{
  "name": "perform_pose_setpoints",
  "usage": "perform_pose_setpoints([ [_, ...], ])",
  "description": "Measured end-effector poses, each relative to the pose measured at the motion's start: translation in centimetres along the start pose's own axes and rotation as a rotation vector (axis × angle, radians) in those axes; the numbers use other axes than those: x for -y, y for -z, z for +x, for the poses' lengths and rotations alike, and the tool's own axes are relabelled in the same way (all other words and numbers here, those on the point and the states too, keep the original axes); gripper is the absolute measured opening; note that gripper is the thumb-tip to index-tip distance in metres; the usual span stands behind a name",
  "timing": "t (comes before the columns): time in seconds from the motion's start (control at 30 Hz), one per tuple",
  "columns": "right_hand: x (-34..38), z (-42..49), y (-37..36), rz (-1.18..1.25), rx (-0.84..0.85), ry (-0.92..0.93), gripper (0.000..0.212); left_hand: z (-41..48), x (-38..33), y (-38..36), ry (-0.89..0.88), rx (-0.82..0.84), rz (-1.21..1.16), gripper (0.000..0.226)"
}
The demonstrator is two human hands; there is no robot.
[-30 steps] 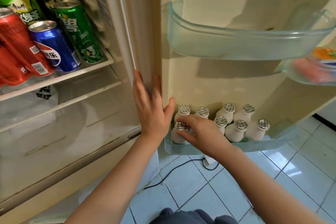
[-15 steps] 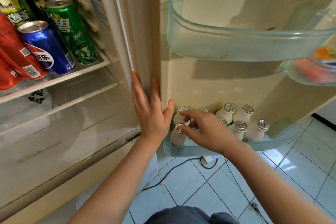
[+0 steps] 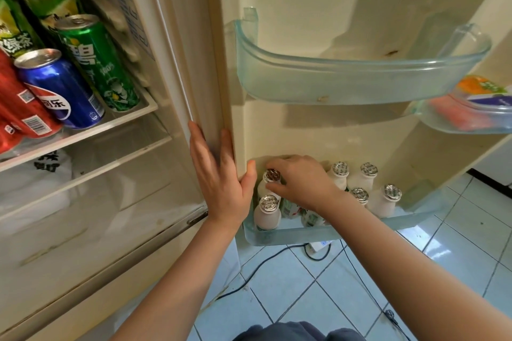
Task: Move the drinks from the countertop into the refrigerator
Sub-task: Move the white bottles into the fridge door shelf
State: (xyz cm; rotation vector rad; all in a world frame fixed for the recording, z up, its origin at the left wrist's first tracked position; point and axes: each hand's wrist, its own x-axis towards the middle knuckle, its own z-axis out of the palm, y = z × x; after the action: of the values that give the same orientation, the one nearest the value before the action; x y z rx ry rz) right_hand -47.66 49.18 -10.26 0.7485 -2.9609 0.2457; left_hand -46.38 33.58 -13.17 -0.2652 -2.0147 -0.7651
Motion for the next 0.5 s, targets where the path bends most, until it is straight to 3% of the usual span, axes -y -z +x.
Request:
perform_pose_setpoints([
  [0.27,0.07,0.22,0.18,0.197,0.023,0.016,0.033,-0.14,0.13,0.05,0.002,0.01,0.006,0.053],
  [0.5,0.49,0.44,0.22,0.226,0.066,0.039,0.036,-0.2,0.17,-0.07,0.008,0.004,0.01,0.056],
])
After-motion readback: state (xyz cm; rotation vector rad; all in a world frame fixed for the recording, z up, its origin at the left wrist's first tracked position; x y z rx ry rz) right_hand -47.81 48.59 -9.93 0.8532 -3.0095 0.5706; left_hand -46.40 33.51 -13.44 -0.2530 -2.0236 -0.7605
